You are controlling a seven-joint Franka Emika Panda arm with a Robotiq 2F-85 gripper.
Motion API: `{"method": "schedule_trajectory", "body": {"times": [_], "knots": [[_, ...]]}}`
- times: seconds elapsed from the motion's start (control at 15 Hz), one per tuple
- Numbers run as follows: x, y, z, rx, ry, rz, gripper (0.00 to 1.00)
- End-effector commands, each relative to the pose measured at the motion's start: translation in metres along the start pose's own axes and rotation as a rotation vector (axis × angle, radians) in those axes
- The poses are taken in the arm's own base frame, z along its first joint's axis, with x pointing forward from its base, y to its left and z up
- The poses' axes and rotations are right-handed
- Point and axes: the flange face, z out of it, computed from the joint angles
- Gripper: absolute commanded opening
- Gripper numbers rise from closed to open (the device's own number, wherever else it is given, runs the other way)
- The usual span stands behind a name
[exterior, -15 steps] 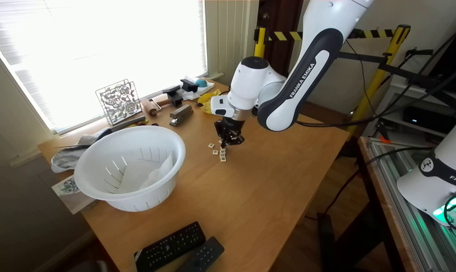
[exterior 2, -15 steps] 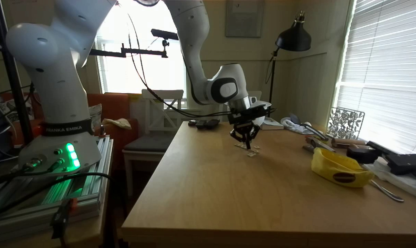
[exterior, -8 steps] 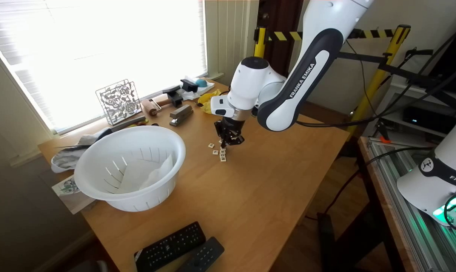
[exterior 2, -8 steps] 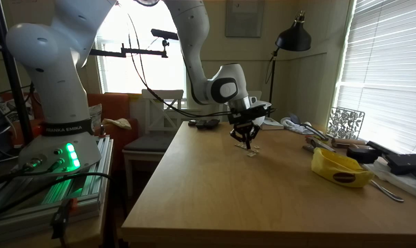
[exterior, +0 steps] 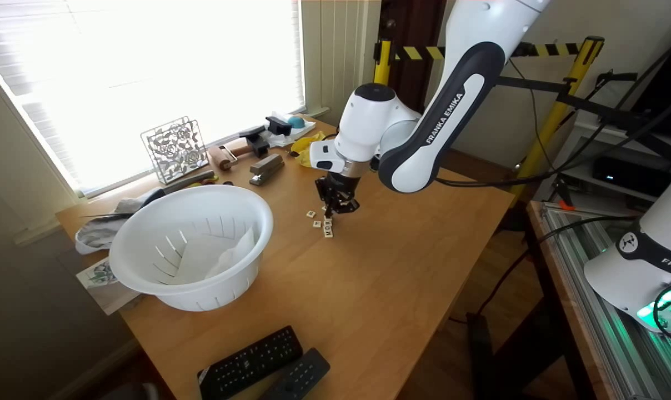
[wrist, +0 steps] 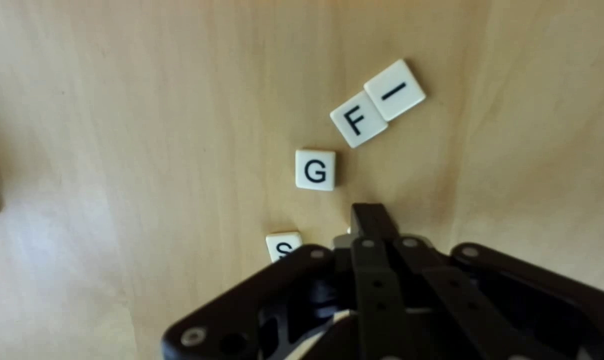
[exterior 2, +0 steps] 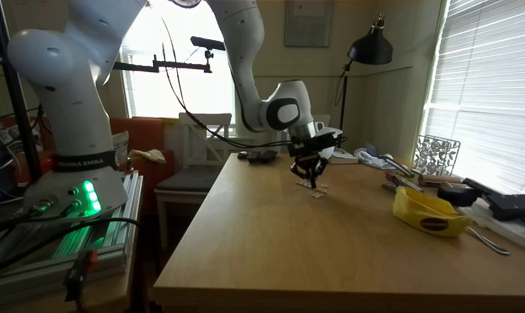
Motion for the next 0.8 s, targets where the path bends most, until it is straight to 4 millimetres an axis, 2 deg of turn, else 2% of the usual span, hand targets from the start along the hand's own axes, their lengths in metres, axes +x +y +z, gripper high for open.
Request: {"method": "schedule_trajectory", "body": {"times": [0.0, 0.73], "knots": [[0.0033, -0.0031, 0.0106, 0.008, 0.004, 0.009, 0.0], [0.0035, -0.0034, 0.0107, 0.01, 0.003, 0.022, 0.0]]}}
